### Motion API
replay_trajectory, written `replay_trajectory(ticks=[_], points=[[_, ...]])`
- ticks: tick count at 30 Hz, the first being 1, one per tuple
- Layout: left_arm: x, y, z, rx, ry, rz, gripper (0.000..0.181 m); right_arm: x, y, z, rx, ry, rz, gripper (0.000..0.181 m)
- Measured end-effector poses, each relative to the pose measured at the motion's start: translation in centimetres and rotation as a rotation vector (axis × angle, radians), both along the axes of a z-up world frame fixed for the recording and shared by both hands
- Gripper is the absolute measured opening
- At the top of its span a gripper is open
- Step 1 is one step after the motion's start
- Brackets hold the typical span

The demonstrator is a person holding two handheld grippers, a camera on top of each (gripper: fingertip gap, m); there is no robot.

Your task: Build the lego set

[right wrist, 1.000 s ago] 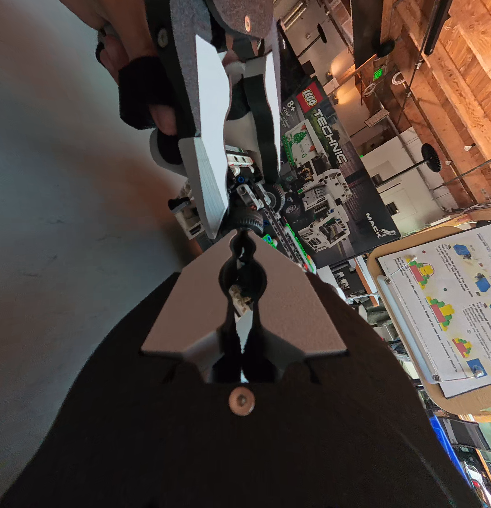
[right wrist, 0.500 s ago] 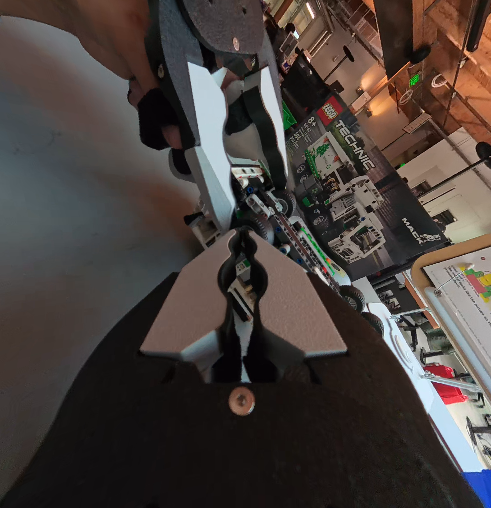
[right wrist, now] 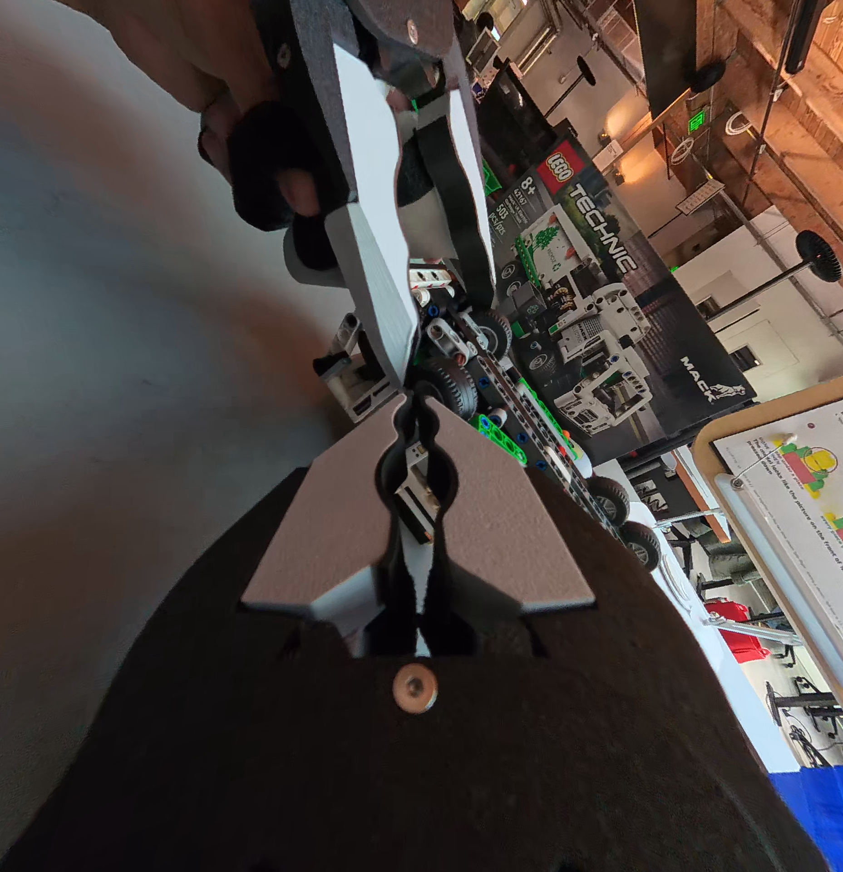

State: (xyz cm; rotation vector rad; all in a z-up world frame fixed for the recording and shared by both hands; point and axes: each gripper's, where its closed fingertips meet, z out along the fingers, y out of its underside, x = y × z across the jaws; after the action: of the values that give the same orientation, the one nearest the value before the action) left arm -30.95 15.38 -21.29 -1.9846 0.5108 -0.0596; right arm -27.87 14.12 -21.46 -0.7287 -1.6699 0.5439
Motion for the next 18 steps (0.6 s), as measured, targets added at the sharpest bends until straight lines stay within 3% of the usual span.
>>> replay_trajectory(ticks=[9, 15, 18], points=[[0.5, 0.7, 0.2, 0.008, -0.035, -0.007, 0.091, -0.1, 0.6, 0.0, 0.004, 0.027, -0.007, 0.0], [0.3, 0.9, 0.7, 0.025, -0.047, 0.001, 0.088, -0.1, 0.7, 0.2, -0.036, 0.03, 0.004, 0.0], [0.4, 0.5, 1.7, 0.085, -0.013, 0.004, 0.076, -0.1, 0.6, 0.8, -0.046, 0.049, 0.007, 0.0]])
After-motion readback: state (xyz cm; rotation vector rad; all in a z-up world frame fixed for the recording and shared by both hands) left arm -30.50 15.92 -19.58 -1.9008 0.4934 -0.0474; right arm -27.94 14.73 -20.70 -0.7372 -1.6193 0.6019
